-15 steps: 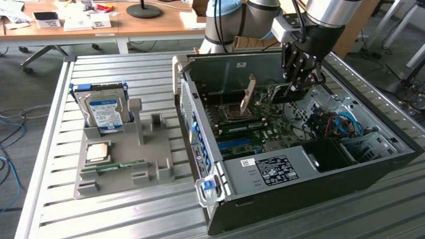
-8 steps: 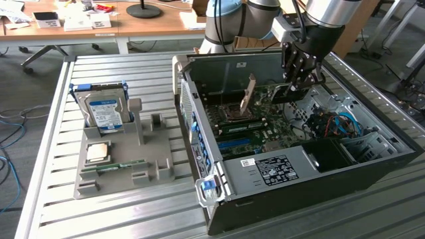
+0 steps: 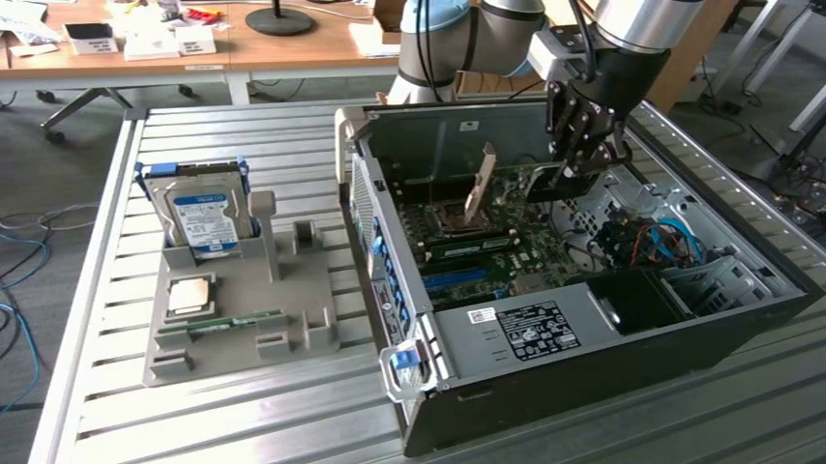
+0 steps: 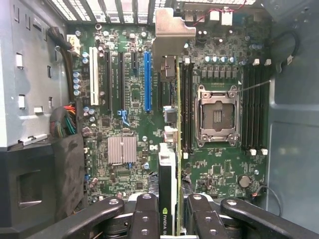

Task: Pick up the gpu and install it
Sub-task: 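Insert the gpu into the slot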

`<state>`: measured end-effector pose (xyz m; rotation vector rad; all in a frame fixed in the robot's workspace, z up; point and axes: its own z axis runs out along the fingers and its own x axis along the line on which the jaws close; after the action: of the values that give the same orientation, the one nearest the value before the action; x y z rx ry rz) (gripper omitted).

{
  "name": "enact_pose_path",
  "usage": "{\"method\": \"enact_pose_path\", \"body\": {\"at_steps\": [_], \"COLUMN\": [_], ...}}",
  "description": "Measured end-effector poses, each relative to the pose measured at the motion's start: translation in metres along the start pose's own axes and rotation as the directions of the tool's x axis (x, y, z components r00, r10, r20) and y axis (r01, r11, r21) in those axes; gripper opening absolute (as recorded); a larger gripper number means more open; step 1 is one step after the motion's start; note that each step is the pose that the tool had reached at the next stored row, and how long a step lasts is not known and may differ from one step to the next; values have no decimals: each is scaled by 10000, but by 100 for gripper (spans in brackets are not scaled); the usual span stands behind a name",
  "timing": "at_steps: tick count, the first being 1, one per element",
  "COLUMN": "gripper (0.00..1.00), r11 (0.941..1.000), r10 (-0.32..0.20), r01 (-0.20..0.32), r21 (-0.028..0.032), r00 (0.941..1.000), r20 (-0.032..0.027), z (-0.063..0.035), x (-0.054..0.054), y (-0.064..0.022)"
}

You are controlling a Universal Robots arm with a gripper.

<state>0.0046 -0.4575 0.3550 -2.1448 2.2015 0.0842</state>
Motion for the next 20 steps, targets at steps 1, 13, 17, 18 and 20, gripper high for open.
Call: {"method": "enact_pose_path", "body": {"at_steps": [1, 13, 17, 18, 20], "gripper": [27, 27, 27, 27, 27], "r11": [10000, 10000, 10000, 10000, 10000], "r10": [-1, 2, 2, 2, 2], "r01": [1, -2, -2, -2, -2], "r21": [0, -48, -49, -48, -48], "r00": [10000, 10000, 10000, 10000, 10000], "r20": [0, -5, -8, -8, -6], "z": [0, 4, 9, 9, 10], "x": [0, -1, 0, 0, 0], "y": [0, -4, -3, -3, -3]}}
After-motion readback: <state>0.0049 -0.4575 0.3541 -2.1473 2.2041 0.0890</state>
